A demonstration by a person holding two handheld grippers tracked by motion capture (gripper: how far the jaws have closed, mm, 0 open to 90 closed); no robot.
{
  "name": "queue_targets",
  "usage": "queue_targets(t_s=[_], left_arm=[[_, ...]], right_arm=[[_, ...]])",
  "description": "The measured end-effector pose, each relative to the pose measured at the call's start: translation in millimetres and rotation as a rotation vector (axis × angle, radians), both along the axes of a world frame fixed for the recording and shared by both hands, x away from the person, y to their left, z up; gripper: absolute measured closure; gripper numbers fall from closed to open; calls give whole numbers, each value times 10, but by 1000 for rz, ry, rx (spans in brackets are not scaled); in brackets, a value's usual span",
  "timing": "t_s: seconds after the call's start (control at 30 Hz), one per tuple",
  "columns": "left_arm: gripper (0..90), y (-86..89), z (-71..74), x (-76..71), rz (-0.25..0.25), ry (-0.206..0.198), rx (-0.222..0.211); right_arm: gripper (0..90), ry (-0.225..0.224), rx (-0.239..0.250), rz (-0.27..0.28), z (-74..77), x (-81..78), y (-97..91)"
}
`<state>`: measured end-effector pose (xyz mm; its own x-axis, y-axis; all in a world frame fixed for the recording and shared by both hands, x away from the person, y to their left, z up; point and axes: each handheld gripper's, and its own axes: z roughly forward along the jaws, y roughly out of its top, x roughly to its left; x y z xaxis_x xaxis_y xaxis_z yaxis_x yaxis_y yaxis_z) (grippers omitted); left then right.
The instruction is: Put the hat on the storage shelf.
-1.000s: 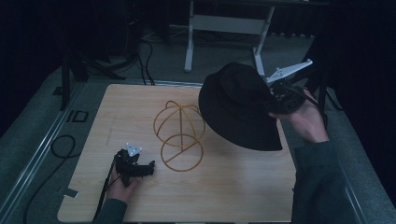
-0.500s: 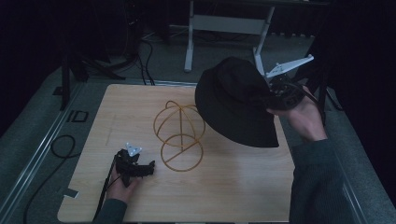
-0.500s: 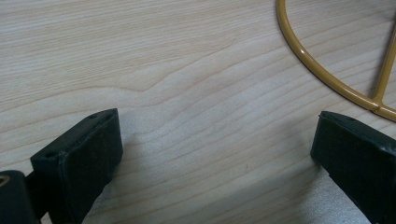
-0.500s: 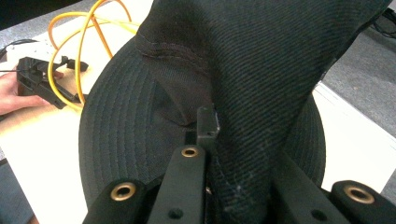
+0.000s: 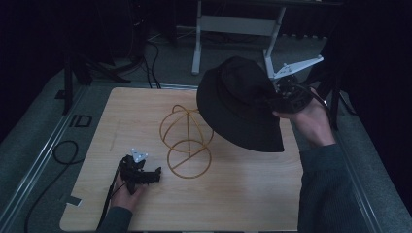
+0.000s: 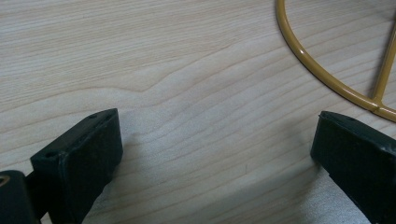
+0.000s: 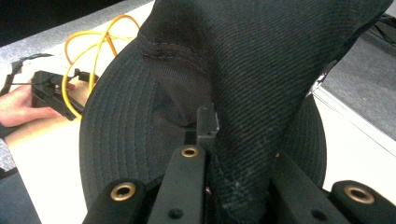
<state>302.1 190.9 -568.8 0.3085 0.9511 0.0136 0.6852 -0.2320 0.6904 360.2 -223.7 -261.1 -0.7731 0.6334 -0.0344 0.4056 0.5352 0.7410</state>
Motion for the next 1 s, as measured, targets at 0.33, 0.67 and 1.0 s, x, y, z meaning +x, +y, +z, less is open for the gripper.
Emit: queue_targets(t_s=[0.33, 0.67, 1.0], left_arm=[[24, 1, 0, 1, -3, 0, 1], [24, -2, -1, 1, 0, -2, -2], [24, -1, -1, 1, -1, -1, -1]], right_arm=[[872, -13, 29, 33, 49, -1, 134], [872, -22, 51, 70, 100, -22, 290], [872, -26, 34, 120, 65, -27, 497]])
